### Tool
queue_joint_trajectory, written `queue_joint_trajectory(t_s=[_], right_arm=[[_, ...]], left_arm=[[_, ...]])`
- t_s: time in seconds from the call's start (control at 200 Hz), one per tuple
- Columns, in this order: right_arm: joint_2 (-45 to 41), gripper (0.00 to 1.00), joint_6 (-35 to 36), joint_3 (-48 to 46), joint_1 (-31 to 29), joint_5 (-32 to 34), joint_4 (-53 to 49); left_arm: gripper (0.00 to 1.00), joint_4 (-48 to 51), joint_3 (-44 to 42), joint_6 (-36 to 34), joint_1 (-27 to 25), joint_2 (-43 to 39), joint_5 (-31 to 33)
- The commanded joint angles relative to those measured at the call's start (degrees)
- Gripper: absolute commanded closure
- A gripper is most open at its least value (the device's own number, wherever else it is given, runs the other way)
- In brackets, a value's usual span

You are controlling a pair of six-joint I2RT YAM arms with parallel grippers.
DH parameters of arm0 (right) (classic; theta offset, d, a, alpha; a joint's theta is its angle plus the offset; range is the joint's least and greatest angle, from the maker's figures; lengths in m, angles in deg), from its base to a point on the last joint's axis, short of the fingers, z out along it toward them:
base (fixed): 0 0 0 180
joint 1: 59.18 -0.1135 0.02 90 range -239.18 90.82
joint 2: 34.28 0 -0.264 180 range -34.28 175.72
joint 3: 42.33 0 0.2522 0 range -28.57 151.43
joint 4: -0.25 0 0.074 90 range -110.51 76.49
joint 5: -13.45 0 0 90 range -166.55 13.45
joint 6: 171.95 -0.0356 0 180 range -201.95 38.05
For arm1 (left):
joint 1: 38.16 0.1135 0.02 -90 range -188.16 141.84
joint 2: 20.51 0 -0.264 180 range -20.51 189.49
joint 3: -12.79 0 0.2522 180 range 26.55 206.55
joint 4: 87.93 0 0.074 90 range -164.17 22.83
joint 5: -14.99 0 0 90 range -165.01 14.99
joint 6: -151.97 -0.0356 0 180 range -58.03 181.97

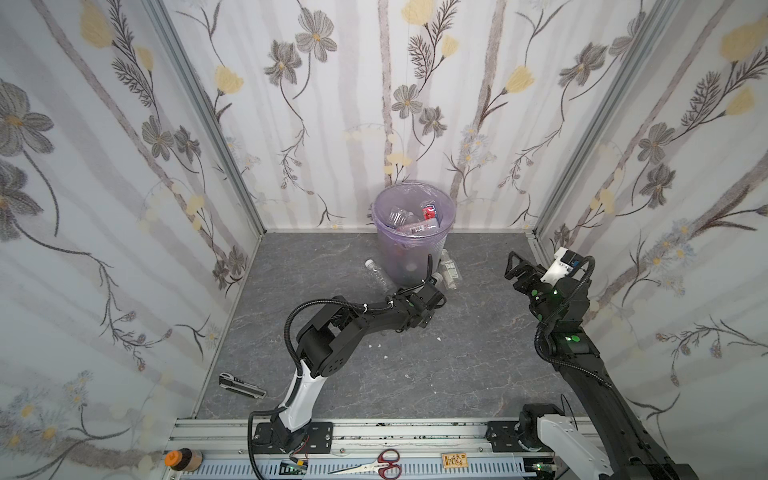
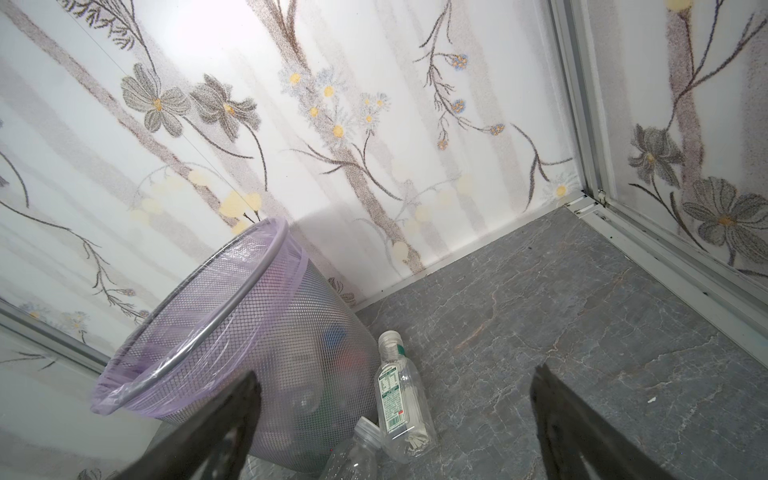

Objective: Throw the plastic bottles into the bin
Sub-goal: 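Lower the left gripper onto the yellow-V bottle and close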

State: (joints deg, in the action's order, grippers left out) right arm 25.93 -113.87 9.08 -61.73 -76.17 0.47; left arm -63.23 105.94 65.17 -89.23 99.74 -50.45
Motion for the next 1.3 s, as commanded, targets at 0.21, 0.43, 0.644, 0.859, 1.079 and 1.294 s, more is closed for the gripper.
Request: queue_joint_trajectory(t_s=[0.21, 0.43, 0.644, 0.859, 1.079, 1.294], right_arm=[[0.5, 0.0, -0.8, -0.3, 0.3, -0.6, 2.7], [1.5, 0.0, -1.4, -0.3, 0.3, -3.1, 2.8], [3.2, 0.0, -2.7, -1.2, 0.3, -7.5, 3.4], [4.5, 0.0, -4.3, -2.1, 0.3, -10.7, 3.1], [5.7, 0.0, -6.7, -3.8, 0.1, -14.2, 3.9], [5.8, 0.0, -6.9, -5.0, 0.1, -14.6, 4.1]], left_arm=[[0.21, 1.1, 0.3, 1.3, -0.2, 0.0, -3.6], [0.26, 0.7, -2.2, 3.2, -0.3, -2.7, -7.7], [0.27, -0.1, -3.7, 4.4, -0.2, -6.3, -7.5], [0.27, -3.6, -4.9, 5.6, 0.4, -10.8, -9.9], [0.29, -3.9, -6.9, 6.6, 0.7, -11.0, -11.6], [0.31, -5.7, -9.2, 7.3, 0.9, -13.3, -13.1]])
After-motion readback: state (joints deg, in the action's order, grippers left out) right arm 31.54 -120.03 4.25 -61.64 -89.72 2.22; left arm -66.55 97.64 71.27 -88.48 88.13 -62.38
